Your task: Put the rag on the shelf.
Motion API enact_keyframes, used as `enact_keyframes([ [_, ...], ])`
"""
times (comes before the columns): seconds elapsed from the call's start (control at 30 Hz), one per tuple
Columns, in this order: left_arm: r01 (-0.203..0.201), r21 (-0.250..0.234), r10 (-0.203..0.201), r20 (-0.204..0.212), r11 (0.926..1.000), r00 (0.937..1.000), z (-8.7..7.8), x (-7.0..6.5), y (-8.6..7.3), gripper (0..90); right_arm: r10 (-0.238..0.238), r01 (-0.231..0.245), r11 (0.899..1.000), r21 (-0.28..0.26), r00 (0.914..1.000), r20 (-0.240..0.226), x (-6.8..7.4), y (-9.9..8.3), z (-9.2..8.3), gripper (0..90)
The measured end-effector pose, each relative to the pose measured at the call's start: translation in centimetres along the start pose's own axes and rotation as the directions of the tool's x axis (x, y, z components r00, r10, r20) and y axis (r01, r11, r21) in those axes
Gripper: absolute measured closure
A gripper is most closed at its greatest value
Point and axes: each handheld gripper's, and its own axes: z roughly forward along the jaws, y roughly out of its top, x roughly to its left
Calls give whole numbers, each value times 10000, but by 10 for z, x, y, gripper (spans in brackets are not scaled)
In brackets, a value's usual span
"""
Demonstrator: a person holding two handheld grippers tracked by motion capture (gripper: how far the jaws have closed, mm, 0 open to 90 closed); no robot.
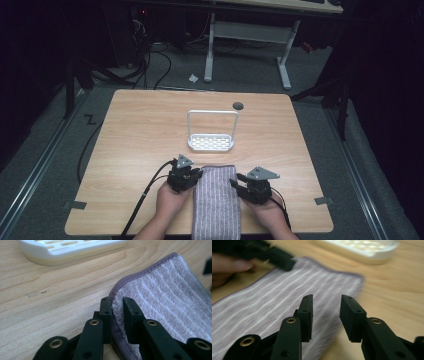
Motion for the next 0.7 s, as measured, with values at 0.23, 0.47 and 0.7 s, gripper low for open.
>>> enact_keyframes([
  [0.23,66,15,-66,76,10000,9999,0,1,0,780,703,-708,9970,304,9974,184,-17,13,27,607],
  [0.47,191,37,-192,258,9998,9995,-1,4,0,781,753,-766,9941,770,9970,201,-11,6,38,606],
  [0.7,-122,89,120,175,9999,9998,-1,0,0,815,235,-262,9974,677,9989,412,-2,3,37,788],
])
